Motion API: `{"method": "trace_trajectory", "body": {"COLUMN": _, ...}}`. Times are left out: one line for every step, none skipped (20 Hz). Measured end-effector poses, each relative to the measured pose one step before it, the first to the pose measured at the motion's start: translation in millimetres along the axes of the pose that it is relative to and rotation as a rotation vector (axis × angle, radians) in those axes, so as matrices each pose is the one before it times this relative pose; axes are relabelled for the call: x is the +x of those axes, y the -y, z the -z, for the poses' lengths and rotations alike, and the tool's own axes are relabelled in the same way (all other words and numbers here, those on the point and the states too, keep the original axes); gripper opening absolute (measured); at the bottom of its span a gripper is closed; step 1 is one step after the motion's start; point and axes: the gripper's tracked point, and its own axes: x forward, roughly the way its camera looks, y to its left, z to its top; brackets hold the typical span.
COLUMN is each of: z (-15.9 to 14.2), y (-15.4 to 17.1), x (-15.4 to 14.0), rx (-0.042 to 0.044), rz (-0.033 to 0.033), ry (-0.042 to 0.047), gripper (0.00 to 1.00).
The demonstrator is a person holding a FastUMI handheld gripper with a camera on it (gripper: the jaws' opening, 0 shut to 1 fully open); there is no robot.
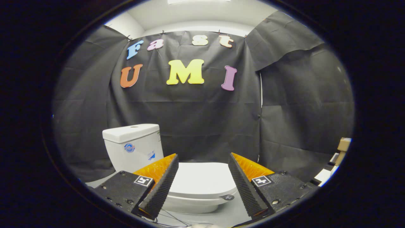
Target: Open the toilet lid.
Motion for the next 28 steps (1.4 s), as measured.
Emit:
{"method": "trace_trajectory", "body": {"z": 0.1, "y": -0.89, "x": 0.48, "rx": -0.00222, "rz": -0.00177, "ry": -0.00128, "gripper": 0.99}}
{"method": "trace_trajectory", "body": {"z": -0.47, "y": -0.71, "x": 0.7, "rx": 0.00535, "rz": -0.00286, "ry": -0.00182, "gripper": 0.99}}
{"method": "trace_trajectory", "body": {"z": -0.79, "y": 0.4, "x": 2.93, "rx": 0.00687, "rz": -0.00389, "ry": -0.00007, "gripper": 0.99}}
{"method": "trace_trajectory", "body": {"z": -1.61, "y": 0.37, "x": 4.12, "rx": 0.00217, "rz": 0.00028, "ry": 0.00289, "gripper": 0.99}}
{"method": "trace_trajectory", "body": {"z": -1.34, "y": 1.94, "x": 5.37, "rx": -0.00134, "rz": -0.00032, "ry": 0.00193, "gripper": 0.99}}
{"method": "trace_trajectory", "body": {"z": -1.81, "y": 1.34, "x": 5.64, "rx": -0.0007, "rz": -0.00297, "ry": 0.00312, "gripper": 0.99}}
{"method": "trace_trajectory", "body": {"z": 0.42, "y": 1.59, "x": 8.31, "rx": 0.0054, "rz": -0.00357, "ry": -0.00227, "gripper": 0.99}}
{"method": "trace_trajectory", "body": {"z": -2.03, "y": 3.79, "x": 8.86, "rx": 0.00868, "rz": -0.00521, "ry": -0.00154, "gripper": 0.99}}
{"method": "trace_trajectory", "body": {"z": 0.36, "y": 1.66, "x": 9.46, "rx": 0.01096, "rz": -0.01663, "ry": -0.00776, "gripper": 0.99}}
{"method": "trace_trajectory", "body": {"z": 1.72, "y": 1.93, "x": 9.01, "rx": 0.01682, "rz": -0.01459, "ry": -0.0129, "gripper": 0.99}}
{"method": "trace_trajectory", "body": {"z": 2.51, "y": 5.24, "x": 8.69, "rx": 0.01874, "rz": -0.01015, "ry": -0.00863, "gripper": 0.99}}
{"method": "trace_trajectory", "body": {"z": 3.19, "y": 7.75, "x": 7.97, "rx": 0.01714, "rz": 0.00012, "ry": -0.00991, "gripper": 0.99}}
{"method": "trace_trajectory", "body": {"z": 5.26, "y": 9.27, "x": 8.0, "rx": 0.0164, "rz": 0.00493, "ry": -0.01208, "gripper": 0.99}}
{"method": "trace_trajectory", "body": {"z": 6.47, "y": 8.46, "x": 6.72, "rx": 0.01071, "rz": 0.00485, "ry": -0.01943, "gripper": 0.99}}
{"method": "trace_trajectory", "body": {"z": 8.5, "y": 9.14, "x": 5.61, "rx": 0.00772, "rz": 0.00943, "ry": -0.01215, "gripper": 0.99}}
{"method": "trace_trajectory", "body": {"z": 5.51, "y": 8.91, "x": 5.67, "rx": 0.00735, "rz": 0.00646, "ry": -0.01263, "gripper": 0.99}}
{"method": "trace_trajectory", "body": {"z": 7.48, "y": 7.89, "x": 6.32, "rx": 0.00783, "rz": 0.00241, "ry": -0.01206, "gripper": 0.99}}
{"method": "trace_trajectory", "body": {"z": 7.25, "y": 7.97, "x": 4.97, "rx": 0.01392, "rz": 0.00415, "ry": -0.0167, "gripper": 0.99}}
{"method": "trace_trajectory", "body": {"z": 8.26, "y": 8.85, "x": 6.33, "rx": 0.02008, "rz": 0.00139, "ry": -0.01709, "gripper": 0.99}}
{"method": "trace_trajectory", "body": {"z": 6.08, "y": 6.61, "x": 4.71, "rx": 0.02728, "rz": -0.00057, "ry": -0.01985, "gripper": 0.99}}
{"method": "trace_trajectory", "body": {"z": 7.65, "y": 6.2, "x": 3.91, "rx": 0.04094, "rz": -0.00401, "ry": -0.02266, "gripper": 0.99}}
{"method": "trace_trajectory", "body": {"z": 8.79, "y": 5.72, "x": 4.72, "rx": 0.05019, "rz": -0.00869, "ry": -0.02326, "gripper": 0.99}}
{"method": "trace_trajectory", "body": {"z": 8.74, "y": 5.56, "x": 5.17, "rx": 0.0354, "rz": -0.00401, "ry": -0.02502, "gripper": 0.99}}
{"method": "trace_trajectory", "body": {"z": 10.44, "y": 5.51, "x": 5.84, "rx": 0.02744, "rz": -0.00691, "ry": -0.02426, "gripper": 0.99}}
{"method": "trace_trajectory", "body": {"z": 6.59, "y": 6.82, "x": 4.71, "rx": 0.02307, "rz": 0.00187, "ry": -0.0174, "gripper": 0.99}}
{"method": "trace_trajectory", "body": {"z": 7.63, "y": 9.16, "x": 5.38, "rx": 0.0283, "rz": 0.00151, "ry": -0.01866, "gripper": 0.99}}
{"method": "trace_trajectory", "body": {"z": 7.04, "y": 9.08, "x": 4.69, "rx": 0.03186, "rz": 0.00666, "ry": -0.01797, "gripper": 0.99}}
{"method": "trace_trajectory", "body": {"z": 7.08, "y": 8.64, "x": 4.19, "rx": 0.04047, "rz": 0.00224, "ry": -0.02357, "gripper": 0.99}}
